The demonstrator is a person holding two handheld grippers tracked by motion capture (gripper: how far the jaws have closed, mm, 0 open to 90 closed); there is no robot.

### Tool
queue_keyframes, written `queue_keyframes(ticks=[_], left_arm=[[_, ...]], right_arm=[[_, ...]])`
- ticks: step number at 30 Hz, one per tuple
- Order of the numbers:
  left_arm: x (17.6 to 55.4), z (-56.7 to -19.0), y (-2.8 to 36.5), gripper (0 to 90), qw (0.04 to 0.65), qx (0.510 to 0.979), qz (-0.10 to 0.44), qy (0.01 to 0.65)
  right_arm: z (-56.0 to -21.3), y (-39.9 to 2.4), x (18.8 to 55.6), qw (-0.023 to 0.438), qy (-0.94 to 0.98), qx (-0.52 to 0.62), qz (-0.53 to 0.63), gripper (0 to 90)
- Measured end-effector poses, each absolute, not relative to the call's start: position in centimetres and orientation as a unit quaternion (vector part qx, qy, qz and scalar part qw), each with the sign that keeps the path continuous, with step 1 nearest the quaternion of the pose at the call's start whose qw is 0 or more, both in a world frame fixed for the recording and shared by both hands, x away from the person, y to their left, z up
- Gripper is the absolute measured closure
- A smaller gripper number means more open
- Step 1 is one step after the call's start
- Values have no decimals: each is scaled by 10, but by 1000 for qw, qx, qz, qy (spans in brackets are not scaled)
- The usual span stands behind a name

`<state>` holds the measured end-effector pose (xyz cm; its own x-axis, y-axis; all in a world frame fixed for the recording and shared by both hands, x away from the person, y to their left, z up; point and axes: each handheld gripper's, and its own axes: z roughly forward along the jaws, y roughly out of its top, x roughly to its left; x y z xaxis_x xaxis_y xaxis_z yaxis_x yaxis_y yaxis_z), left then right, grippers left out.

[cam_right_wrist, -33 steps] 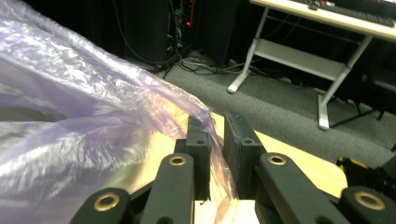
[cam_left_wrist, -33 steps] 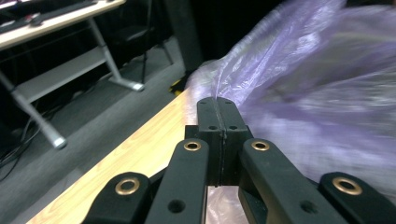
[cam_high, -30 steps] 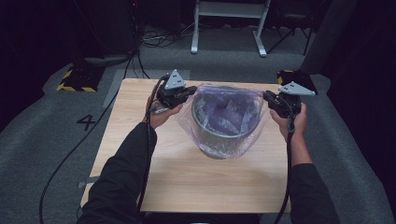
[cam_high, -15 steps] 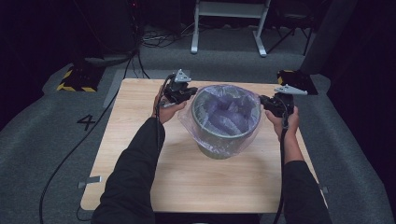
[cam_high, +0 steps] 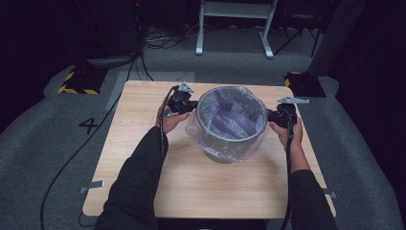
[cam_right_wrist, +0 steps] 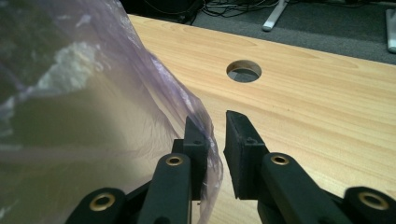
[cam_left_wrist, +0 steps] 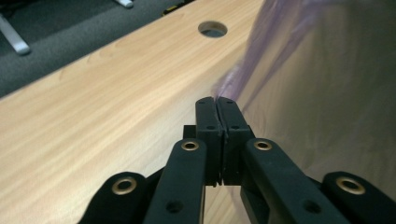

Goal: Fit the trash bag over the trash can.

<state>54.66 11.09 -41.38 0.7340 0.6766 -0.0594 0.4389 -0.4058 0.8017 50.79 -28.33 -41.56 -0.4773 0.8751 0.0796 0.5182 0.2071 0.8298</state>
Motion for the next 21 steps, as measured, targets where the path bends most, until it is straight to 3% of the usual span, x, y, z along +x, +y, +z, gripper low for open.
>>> queue_keyframes(ticks=[4, 9, 12, 16, 21], left_arm=[[542, -412, 122, 772, 431, 821, 147, 344], [530, -393, 140, 467, 460, 800, 162, 350], [520, -382, 155, 360, 475, 786, 181, 352], [506, -375, 177, 255, 489, 773, 195, 355], [477, -375, 190, 196, 503, 785, 185, 310]], right_arm=[[-414, -288, 503, 211, 743, 460, 438, 700], [-405, -292, 494, 236, 747, 448, 432, 536], [-398, -298, 487, 248, 750, 436, 431, 473], [-390, -309, 478, 249, 763, 418, 425, 426], [-379, -320, 460, 265, 766, 396, 432, 372]])
